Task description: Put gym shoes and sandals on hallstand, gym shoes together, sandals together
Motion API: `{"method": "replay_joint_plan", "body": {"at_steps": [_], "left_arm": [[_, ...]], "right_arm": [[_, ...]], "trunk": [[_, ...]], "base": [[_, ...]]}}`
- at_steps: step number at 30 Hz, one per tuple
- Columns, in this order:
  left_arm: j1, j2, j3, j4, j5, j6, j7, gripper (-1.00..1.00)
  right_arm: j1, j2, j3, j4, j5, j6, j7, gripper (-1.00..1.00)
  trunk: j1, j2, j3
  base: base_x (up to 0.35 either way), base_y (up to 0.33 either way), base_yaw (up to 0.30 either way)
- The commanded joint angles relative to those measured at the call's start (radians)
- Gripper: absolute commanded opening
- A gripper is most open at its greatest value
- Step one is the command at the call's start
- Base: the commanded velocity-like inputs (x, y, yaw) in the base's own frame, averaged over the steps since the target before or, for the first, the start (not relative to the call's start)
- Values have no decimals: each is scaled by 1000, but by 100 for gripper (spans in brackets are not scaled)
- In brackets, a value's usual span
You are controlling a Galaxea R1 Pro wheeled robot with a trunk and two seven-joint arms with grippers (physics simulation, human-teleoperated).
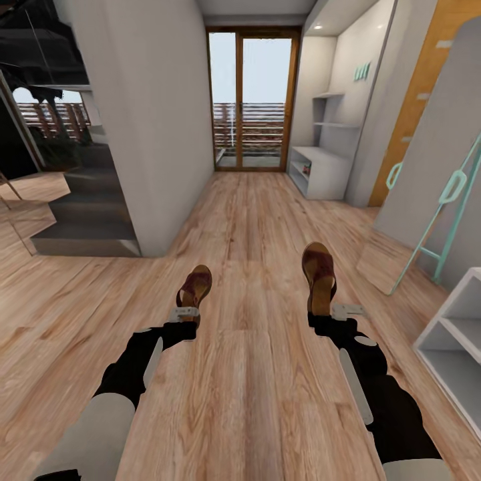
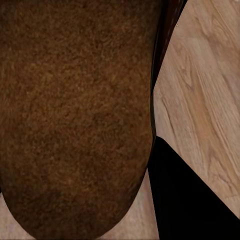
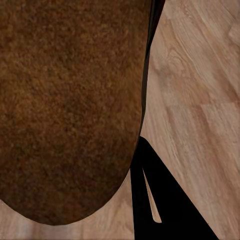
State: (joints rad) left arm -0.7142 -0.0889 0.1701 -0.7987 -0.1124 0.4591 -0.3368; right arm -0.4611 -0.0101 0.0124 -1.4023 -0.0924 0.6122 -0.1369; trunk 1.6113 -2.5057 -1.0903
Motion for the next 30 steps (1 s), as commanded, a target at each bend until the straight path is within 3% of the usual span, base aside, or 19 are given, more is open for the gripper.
{"method": "replay_joint_plan", "body": {"at_steps": [1,9,16,30], "left_arm": [[-1,-2,6,-2,-12,4,-10,-100],[1,-4,5,-2,-11,6,-16,-100],[2,-22,5,1,-12,6,-22,-100],[2,-19,8,-2,-16,4,-21,-100]], "right_arm": [[-1,-1,1,-1,-12,4,-10,-100],[-1,-1,0,0,-14,4,-8,-100],[-1,-1,1,0,-13,-1,-9,-100],[-1,-1,1,1,-11,-3,-9,-100]], "trunk": [[0,0,-1],[0,0,-1],[0,0,-1],[0,0,-1]], "base": [[347,0,0],[347,0,0],[348,0,0],[348,0,0]]}}
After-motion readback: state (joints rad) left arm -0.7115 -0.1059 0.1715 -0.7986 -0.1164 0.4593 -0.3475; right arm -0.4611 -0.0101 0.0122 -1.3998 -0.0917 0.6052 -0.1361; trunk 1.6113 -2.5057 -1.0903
